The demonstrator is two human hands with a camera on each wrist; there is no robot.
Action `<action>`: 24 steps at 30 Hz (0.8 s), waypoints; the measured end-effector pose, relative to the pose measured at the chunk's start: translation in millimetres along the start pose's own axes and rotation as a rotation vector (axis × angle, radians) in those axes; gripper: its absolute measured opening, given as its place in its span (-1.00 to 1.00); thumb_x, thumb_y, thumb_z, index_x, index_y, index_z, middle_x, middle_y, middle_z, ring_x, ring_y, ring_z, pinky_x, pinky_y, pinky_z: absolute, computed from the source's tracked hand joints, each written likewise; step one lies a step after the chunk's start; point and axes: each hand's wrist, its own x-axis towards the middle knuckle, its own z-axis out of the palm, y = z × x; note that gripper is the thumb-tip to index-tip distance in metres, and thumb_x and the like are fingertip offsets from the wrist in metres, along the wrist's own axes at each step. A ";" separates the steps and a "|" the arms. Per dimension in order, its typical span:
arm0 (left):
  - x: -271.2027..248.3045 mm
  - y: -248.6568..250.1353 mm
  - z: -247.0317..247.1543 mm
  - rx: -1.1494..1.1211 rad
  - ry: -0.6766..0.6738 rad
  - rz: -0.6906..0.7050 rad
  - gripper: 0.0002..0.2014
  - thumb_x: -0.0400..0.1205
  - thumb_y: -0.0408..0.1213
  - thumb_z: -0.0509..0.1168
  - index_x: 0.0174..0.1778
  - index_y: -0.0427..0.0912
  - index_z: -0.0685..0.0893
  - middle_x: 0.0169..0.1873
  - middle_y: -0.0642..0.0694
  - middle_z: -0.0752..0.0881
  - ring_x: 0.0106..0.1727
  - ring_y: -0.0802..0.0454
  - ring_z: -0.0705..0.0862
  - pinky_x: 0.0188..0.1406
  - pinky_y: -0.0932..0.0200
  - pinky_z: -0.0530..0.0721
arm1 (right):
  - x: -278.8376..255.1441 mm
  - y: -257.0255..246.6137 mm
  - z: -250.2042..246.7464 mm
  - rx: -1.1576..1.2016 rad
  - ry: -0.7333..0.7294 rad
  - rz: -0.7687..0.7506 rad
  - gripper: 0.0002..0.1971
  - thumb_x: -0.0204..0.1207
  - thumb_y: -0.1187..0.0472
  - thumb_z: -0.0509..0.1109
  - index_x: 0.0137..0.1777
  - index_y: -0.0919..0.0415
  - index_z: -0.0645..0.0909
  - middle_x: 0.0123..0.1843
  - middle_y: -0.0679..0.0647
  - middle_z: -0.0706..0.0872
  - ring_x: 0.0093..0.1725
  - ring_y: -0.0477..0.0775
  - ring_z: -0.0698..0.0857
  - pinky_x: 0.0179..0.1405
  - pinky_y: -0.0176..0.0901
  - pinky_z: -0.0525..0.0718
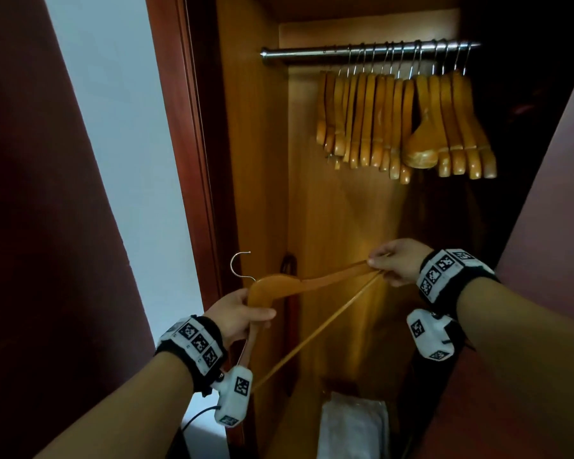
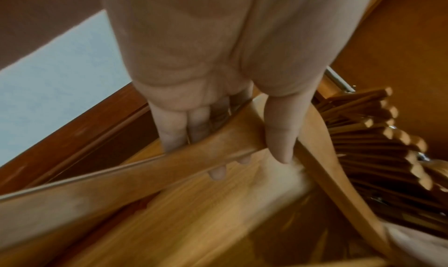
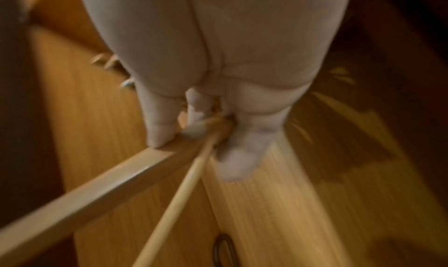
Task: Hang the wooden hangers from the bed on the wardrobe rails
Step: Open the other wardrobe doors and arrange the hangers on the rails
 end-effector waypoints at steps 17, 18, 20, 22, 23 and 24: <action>-52.6 59.3 -18.7 0.344 0.261 0.212 -0.80 0.55 -0.07 0.47 0.05 0.18 0.67 -0.16 -0.02 0.85 -0.11 -0.04 0.86 0.01 -0.22 0.83 | -46.6 -143.5 28.0 -0.565 -0.200 -0.356 -0.50 0.57 -0.03 0.43 0.52 -0.08 0.51 0.40 -0.07 0.62 0.30 0.00 0.64 0.29 -0.07 0.63; -56.1 64.2 -18.6 0.324 0.259 0.201 -0.80 0.56 -0.11 0.45 0.07 0.15 0.66 -0.15 -0.05 0.86 -0.12 -0.06 0.86 -0.02 -0.24 0.84 | -52.2 -151.8 29.2 -0.493 -0.229 -0.387 -0.54 0.57 -0.03 0.44 0.47 -0.11 0.55 0.34 -0.09 0.66 0.21 -0.05 0.69 0.24 -0.09 0.66; -60.8 72.9 -16.5 0.198 0.231 0.157 -0.77 0.60 -0.26 0.40 0.16 0.05 0.65 -0.13 -0.14 0.86 -0.09 -0.14 0.87 -0.03 -0.29 0.83 | -59.5 -167.2 31.8 -0.390 -0.209 -0.436 -0.60 0.56 0.01 0.46 0.40 -0.10 0.61 0.17 -0.06 0.76 0.06 -0.10 0.76 0.10 -0.15 0.73; -65.1 80.6 -13.2 0.007 0.152 0.102 -0.72 0.64 -0.41 0.30 0.25 -0.07 0.62 -0.09 -0.24 0.82 0.00 -0.25 0.85 0.04 -0.36 0.80 | -65.7 -182.5 33.9 -0.329 -0.170 -0.477 -0.62 0.57 0.05 0.47 0.38 -0.04 0.63 0.04 -0.03 0.80 0.00 -0.11 0.78 -0.07 -0.24 0.74; -67.2 84.5 -10.9 -0.068 0.106 0.089 -0.70 0.65 -0.47 0.27 0.27 -0.12 0.60 -0.05 -0.27 0.79 0.04 -0.29 0.82 0.09 -0.39 0.77 | -69.2 -189.4 34.5 -0.294 -0.164 -0.488 -0.64 0.58 0.06 0.46 0.37 -0.01 0.63 0.01 -0.03 0.80 -0.02 -0.12 0.79 -0.13 -0.27 0.74; -67.9 87.9 -8.5 -0.120 0.071 0.087 -0.69 0.66 -0.50 0.24 0.29 -0.15 0.60 -0.03 -0.29 0.75 0.08 -0.32 0.80 0.13 -0.39 0.75 | -72.4 -195.7 34.9 -0.253 -0.167 -0.494 -0.64 0.59 0.08 0.45 0.37 0.02 0.63 0.00 -0.03 0.80 -0.02 -0.14 0.79 -0.16 -0.28 0.75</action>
